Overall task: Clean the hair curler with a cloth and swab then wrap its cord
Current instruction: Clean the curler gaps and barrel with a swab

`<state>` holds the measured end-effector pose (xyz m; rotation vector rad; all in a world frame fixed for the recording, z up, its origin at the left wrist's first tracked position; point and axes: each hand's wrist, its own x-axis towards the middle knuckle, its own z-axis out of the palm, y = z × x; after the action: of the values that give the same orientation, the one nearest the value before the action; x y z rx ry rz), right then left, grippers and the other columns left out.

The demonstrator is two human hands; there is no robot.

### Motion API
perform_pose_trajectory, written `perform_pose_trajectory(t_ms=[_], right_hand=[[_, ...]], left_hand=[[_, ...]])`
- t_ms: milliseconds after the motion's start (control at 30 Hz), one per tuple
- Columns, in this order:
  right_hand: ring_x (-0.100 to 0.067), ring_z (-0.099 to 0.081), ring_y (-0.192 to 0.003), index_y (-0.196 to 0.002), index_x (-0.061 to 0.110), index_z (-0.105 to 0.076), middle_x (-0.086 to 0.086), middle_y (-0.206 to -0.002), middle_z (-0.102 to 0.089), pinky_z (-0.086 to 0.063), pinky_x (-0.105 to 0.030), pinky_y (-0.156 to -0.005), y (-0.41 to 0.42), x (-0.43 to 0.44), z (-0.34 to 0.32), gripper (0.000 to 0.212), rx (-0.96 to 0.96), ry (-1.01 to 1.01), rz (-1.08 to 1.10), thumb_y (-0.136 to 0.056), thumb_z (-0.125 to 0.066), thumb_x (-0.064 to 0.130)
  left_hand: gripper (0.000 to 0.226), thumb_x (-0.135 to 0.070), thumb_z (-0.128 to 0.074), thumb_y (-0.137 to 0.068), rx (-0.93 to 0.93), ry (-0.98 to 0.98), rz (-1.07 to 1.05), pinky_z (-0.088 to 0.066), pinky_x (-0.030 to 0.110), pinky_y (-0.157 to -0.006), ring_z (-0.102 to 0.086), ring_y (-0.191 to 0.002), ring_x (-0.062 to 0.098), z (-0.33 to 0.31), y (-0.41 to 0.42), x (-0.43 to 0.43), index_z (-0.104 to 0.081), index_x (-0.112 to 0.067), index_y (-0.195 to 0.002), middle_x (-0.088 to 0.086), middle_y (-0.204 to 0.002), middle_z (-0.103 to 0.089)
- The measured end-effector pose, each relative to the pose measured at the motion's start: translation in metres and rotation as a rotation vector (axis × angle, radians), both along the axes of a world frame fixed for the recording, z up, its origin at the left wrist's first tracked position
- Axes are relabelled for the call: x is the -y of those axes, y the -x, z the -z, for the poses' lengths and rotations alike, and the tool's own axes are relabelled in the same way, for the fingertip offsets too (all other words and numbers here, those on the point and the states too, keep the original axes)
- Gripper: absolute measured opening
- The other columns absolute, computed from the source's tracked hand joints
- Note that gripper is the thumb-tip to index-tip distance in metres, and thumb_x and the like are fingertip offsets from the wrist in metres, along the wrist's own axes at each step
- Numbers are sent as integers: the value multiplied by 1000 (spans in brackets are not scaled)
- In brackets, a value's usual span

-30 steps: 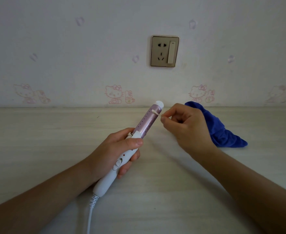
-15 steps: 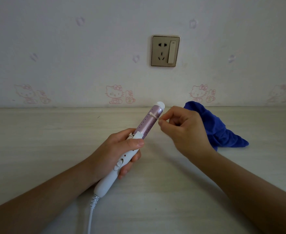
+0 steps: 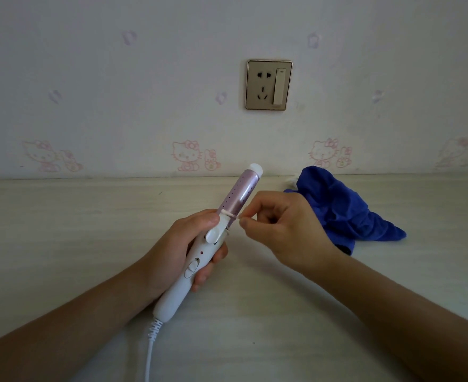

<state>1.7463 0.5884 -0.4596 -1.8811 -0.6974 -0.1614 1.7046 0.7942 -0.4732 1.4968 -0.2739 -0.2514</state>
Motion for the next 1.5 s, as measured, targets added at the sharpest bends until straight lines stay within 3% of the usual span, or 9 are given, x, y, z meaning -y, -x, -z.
perform_pose_trajectory(t_ms=[167,300,500,600,700,833,1067,1267,1500], right_hand=[[-6,-38,-45,-73,35,-71,8,-49,-46,-40,-20,-47,-2,1,-5,32,10,-5,7,-90,-74,8],[-6,-37,-43,-75,23,-71,8,-47,-46,-37,-22,-44,-11,12,-9,23,16,-100,185,-90,-72,6],[-6,-35,-44,-75,23,-73,1,-48,-45,-34,-23,-45,2,4,-2,19,43,-23,2,-86,-74,8],[-6,-34,-43,-72,26,-72,8,-47,-44,-33,-22,-43,-10,10,-10,25,21,-117,142,-87,-73,8],[-6,-35,-42,-71,27,-71,8,-47,-45,-34,-21,-42,-14,15,-11,27,6,-136,217,-89,-73,7],[-5,-34,-44,-77,18,-74,-1,-49,-46,-34,-24,-45,3,-2,-3,17,35,20,19,-87,-75,5],[-12,-40,-45,-75,15,-71,-16,-54,-54,-36,-25,-42,-17,21,-20,17,26,-133,323,-90,-71,5],[-9,-36,-44,-76,21,-73,-9,-50,-49,-37,-29,-45,-3,10,-9,22,14,-44,131,-88,-72,3],[-10,-36,-43,-73,18,-71,-6,-50,-48,-33,-22,-39,-17,16,-12,21,-1,-159,291,-90,-72,5]], left_hand=[[51,-56,-59,-82,35,-42,-39,-40,24,-41,-47,-36,18,-2,2,-2,-65,-8,-99,18,-72,-61],[60,-52,-71,-79,17,-22,-51,-40,22,-39,-47,-37,17,0,0,1,-64,-2,-112,14,-74,-61],[34,-44,-78,-77,40,-29,-77,-40,23,-39,-48,-38,17,2,0,7,-69,-20,-99,9,-73,-61],[39,-42,-80,-75,39,-17,-82,-40,23,-39,-46,-39,17,-1,1,5,-67,-17,-101,7,-75,-63],[44,-40,-81,-74,39,-24,-81,-39,22,-39,-44,-38,18,0,3,5,-65,-12,-104,7,-75,-63],[62,-43,-80,-69,25,-61,-116,-37,23,-40,-45,-37,20,3,4,5,-59,-4,-112,8,-76,-63],[45,-33,-79,-77,35,-108,-103,-39,23,-40,-46,-39,19,0,5,9,-59,-6,-107,5,-67,-62],[43,-43,-79,-73,30,-71,-84,-40,23,-40,-46,-39,16,-1,4,9,-68,-12,-101,6,-73,-64],[49,-37,-64,-85,59,-91,-42,-40,24,-42,-46,-41,17,1,5,3,-57,5,-109,-5,-62,-61]])
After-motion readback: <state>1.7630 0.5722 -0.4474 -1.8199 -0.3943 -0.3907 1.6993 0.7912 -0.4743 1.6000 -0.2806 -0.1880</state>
